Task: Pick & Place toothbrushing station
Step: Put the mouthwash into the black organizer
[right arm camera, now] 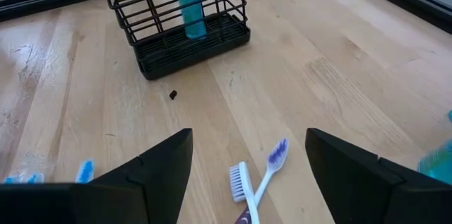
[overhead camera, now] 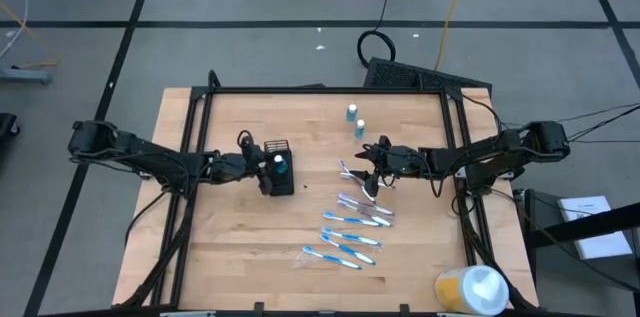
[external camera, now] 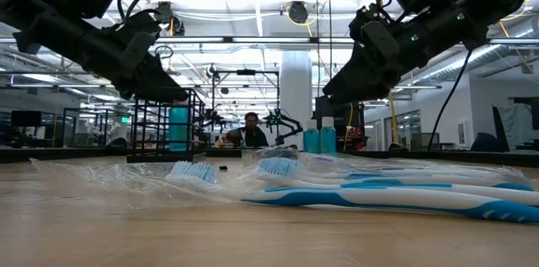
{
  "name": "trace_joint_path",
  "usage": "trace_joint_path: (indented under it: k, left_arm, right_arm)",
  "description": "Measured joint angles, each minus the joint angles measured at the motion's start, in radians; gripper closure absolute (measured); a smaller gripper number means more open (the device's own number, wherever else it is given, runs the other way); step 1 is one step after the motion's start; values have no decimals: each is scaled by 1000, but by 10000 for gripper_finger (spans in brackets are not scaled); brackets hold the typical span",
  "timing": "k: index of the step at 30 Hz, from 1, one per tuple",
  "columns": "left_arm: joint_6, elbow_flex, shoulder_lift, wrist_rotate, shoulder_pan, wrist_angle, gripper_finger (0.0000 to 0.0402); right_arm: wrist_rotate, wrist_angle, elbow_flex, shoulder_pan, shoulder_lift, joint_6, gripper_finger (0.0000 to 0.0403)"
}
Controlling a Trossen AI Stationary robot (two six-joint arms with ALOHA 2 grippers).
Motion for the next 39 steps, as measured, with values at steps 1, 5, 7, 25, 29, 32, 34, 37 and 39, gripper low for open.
trace_joint_path:
  k: [1,5,7,25,29,32,34,37,39]
  left_arm:
    - [0,0,3,0,0,3,278]
    - [0,0,3,4,0,5,272]
    - [-1,0,3,4,0,5,270]
    - [0,-2,4,6,0,55,266]
    - [11,9,5,11,0,66,266]
    - [26,12,5,28,0,66,266]
    - [25,12,5,33,0,66,266]
    - [18,12,5,35,0,70,266]
    - [19,12,5,36,0,79,266]
  right_arm:
    - [0,0,0,0,0,0,138]
    - [0,0,0,0,0,0,138]
    - [0,0,0,0,0,0,138]
    - [0,0,0,0,0,0,138]
    - [0,0,0,0,0,0,138]
    - [-1,0,0,0,0,0,138]
    - [0,0,0,0,0,0,138]
    - [-1,0,0,0,0,0,138]
    - [-1,0,0,0,0,0,138]
